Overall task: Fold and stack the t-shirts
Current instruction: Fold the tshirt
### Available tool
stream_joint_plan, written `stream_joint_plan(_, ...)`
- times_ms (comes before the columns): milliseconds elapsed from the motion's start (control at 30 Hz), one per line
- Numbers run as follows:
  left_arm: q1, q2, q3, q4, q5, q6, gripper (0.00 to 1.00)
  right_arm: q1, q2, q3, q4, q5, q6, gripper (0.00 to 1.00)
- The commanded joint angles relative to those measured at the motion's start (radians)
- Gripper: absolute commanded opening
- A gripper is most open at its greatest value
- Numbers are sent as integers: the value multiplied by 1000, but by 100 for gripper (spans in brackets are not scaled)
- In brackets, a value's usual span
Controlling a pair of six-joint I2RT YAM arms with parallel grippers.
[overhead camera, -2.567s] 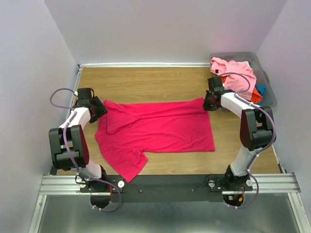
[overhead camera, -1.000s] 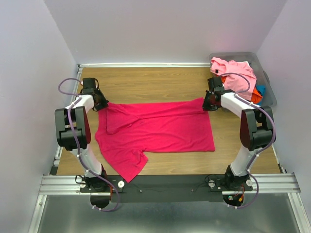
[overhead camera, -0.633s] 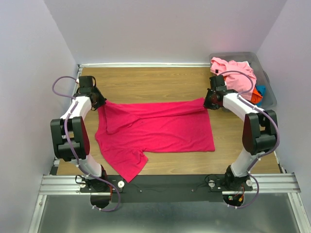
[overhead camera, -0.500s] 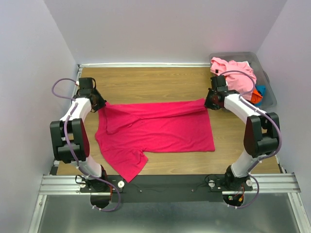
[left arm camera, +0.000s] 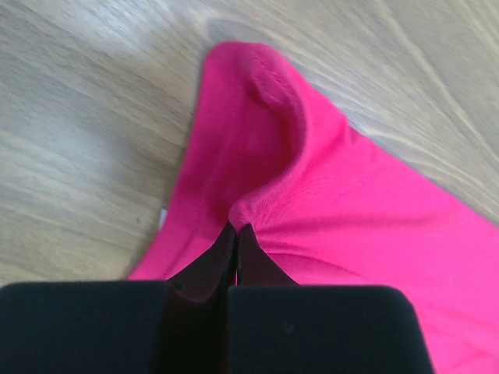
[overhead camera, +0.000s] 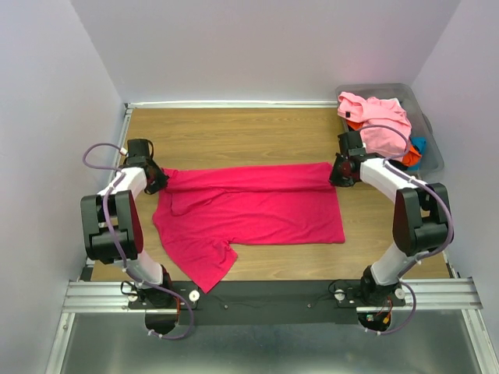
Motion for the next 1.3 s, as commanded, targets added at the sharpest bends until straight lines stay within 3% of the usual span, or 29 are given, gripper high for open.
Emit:
stream_joint_plan(0,19,77,-2,80,-46,5,0,-7,48,-28,-13,36,19,1)
stream_joint_plan(267,19,113,10,112,8,8,0,-7,80,-8,-12,31,-13,4)
stream_joint_plan(333,18,94,7,111,14,13,9,-8,73,2,-12,20,-22,17)
stream_joint_plan(367,18,73,2,111,17,13,18,-8,59,16,-12,16,-32,26)
stream_joint_plan(500,21,15,-2,105,17,4,37,-7,44,76,-12,11,-45,40)
stream_joint_plan(667,27,-15,27,105,6,-1,50,-10,77,163,-10,23,-67,44)
stream_joint_plan(1167,27,182,171,138,44,19,50,-22,280,301,31,69,-44,45)
stream_joint_plan(1267,27,208,191,140,38,20,39,-23,304,298,45,63,-39,45)
